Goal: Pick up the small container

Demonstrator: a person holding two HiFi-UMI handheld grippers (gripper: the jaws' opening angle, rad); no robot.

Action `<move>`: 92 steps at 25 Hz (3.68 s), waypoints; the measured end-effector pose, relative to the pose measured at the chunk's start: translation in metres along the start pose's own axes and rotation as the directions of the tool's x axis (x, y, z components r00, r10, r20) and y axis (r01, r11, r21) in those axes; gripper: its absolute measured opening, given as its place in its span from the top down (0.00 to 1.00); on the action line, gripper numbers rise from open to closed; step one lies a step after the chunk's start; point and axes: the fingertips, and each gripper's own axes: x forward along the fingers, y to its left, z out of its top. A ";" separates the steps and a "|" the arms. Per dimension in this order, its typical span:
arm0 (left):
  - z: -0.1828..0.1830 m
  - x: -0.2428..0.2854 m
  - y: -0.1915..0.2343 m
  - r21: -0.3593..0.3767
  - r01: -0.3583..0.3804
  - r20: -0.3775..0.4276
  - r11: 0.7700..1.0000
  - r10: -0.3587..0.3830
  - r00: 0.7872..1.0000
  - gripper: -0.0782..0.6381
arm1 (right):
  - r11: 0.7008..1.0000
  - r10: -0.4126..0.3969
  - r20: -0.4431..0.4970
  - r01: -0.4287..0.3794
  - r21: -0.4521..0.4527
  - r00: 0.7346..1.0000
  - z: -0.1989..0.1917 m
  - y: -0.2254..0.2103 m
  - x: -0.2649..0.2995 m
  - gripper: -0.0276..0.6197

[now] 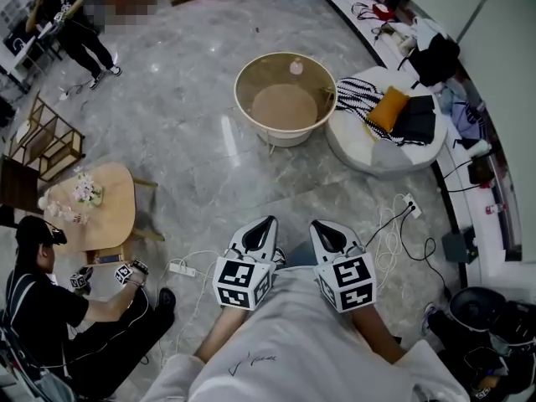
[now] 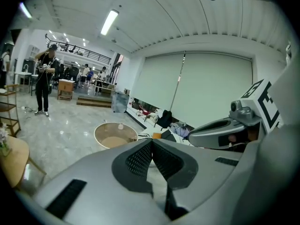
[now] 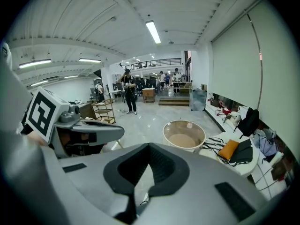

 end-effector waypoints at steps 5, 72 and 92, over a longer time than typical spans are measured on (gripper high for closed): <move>0.001 0.014 0.009 0.005 0.001 -0.027 1.000 -0.001 1.000 0.87 | 1.000 -0.013 -0.005 0.013 0.000 1.000 0.005 -0.008 0.012 0.94; 0.171 0.355 0.121 -0.023 -0.111 -0.089 0.994 0.108 0.990 0.87 | 0.992 0.126 -0.066 -0.125 0.019 0.990 0.150 -0.310 0.264 0.93; 0.227 0.412 0.233 -0.026 0.008 -0.141 1.000 -0.012 0.990 0.87 | 0.990 0.132 -0.132 -0.138 -0.033 0.982 0.226 -0.306 0.381 0.94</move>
